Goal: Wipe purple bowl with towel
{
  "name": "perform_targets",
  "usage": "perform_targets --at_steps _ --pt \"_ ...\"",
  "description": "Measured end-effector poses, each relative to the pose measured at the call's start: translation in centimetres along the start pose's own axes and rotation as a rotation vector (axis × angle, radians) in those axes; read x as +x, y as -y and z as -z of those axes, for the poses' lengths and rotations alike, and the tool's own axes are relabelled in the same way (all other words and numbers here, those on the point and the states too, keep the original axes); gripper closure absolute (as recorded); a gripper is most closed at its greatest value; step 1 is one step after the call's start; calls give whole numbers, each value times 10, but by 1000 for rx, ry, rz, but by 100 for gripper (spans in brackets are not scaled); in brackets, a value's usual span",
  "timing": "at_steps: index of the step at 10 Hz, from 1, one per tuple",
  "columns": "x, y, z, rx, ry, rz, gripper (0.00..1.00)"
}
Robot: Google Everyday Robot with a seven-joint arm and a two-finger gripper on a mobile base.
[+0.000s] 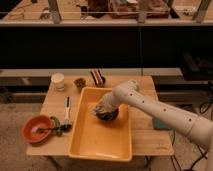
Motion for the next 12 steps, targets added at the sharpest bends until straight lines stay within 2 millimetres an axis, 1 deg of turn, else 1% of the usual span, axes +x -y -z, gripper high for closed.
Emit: perform_targets --at_steps 1,3,4,5,6,7,10,11,12 --pt "-10 -11 6 0 32 15 100" --pt "-18 -31 13 -10 55 28 100" --pt "-16 -41 14 -21 49 31 100" --pt "-5 -49 16 -31 22 22 100" --pt "6 -51 18 -32 -2 11 100" --pt "13 -48 19 -32 -24 5 100" --pt "39 -21 16 -42 -75 -3 100" --pt "46 -8 11 -48 -85 2 100" --pt "47 0 6 -52 -84 12 100"
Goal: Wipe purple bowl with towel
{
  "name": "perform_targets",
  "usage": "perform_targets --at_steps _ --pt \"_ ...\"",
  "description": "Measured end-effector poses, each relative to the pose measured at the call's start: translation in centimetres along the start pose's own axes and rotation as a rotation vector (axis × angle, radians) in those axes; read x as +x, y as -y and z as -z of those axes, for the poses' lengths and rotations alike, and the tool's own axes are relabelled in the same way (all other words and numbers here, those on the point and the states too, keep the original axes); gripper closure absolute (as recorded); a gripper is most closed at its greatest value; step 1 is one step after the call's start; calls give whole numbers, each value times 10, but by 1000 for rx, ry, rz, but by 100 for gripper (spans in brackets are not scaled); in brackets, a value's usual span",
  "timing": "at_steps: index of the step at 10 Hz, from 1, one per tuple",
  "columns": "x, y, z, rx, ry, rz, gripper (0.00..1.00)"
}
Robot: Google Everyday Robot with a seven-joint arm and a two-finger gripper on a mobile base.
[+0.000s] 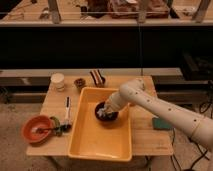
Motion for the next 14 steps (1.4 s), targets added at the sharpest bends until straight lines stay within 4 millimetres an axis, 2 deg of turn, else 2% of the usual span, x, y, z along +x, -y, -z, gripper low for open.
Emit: perform_targets --at_steps 3,4,6,8,9,11,13,14 --pt "-21 17 -24 -4 25 30 100" --pt "-29 18 -25 -1 37 42 100" --pt "-44 9 -17 9 65 81 100" --pt "-56 -10 -5 8 75 113 100" --pt "-56 -21 1 4 75 117 100" --pt "-43 -33 8 -5 66 107 100" --pt "-16 -38 13 -2 41 65 100" --pt "-3 -34 13 4 26 45 100"
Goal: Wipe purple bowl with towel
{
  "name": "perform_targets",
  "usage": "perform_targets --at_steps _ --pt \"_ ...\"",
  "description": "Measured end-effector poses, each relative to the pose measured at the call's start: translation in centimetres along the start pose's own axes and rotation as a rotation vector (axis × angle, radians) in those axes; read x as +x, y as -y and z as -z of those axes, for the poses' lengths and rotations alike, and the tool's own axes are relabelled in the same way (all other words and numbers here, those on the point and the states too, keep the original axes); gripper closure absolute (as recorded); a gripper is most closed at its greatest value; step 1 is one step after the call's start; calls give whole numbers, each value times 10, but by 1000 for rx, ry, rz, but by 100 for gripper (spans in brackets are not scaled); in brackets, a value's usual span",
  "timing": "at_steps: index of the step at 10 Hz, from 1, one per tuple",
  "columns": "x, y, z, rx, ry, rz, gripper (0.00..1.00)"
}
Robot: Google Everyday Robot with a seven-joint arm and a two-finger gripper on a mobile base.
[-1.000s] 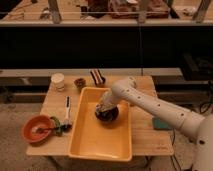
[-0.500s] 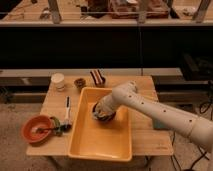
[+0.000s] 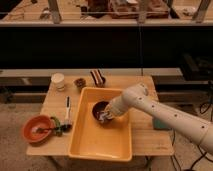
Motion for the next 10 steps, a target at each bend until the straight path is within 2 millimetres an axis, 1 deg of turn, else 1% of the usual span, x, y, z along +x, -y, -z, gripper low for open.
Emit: perform_targets --at_steps 1,2,3,4,5,7,8,9,10 --pt "8 6 -1 9 -8 -13 100" --pt "17 20 -4 29 -20 -23 100" --pt "19 35 -9 43 -24 -21 100" --pt "16 44 -14 50 -24 -13 100" --pt "7 55 -21 54 -21 0 100" --pt "-20 66 -36 48 2 40 100" --pt "-39 65 -41 35 28 80 100" --pt "-53 55 -41 20 50 114 100" --pt "-61 44 -38 10 60 132 100"
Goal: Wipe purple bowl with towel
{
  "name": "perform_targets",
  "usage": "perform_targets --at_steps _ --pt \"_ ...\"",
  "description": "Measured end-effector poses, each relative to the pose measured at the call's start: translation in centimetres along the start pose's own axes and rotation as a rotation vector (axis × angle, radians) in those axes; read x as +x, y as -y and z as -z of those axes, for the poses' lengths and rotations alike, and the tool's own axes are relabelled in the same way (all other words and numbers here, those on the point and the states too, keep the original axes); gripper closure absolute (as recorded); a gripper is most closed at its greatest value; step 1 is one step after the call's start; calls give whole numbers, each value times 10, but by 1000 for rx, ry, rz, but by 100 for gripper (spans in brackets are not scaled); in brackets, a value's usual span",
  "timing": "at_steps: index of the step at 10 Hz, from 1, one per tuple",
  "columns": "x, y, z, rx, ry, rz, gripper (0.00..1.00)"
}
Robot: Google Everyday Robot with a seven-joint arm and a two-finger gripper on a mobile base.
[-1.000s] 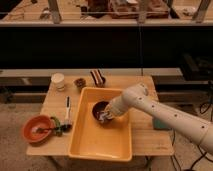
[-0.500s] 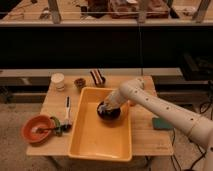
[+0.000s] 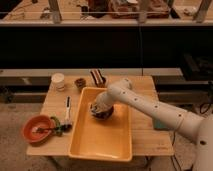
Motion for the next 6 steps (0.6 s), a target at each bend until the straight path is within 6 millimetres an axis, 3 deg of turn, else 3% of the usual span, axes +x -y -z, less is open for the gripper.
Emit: perform_targets --at_steps 2,4,5,6 --pt "-8 -25 10 -14 1 10 100" --pt "8 -43 24 -22 -19 -17 100" --pt "26 -49 32 -25 -37 -38 100" --pt "36 -47 34 -26 -48 -48 100"
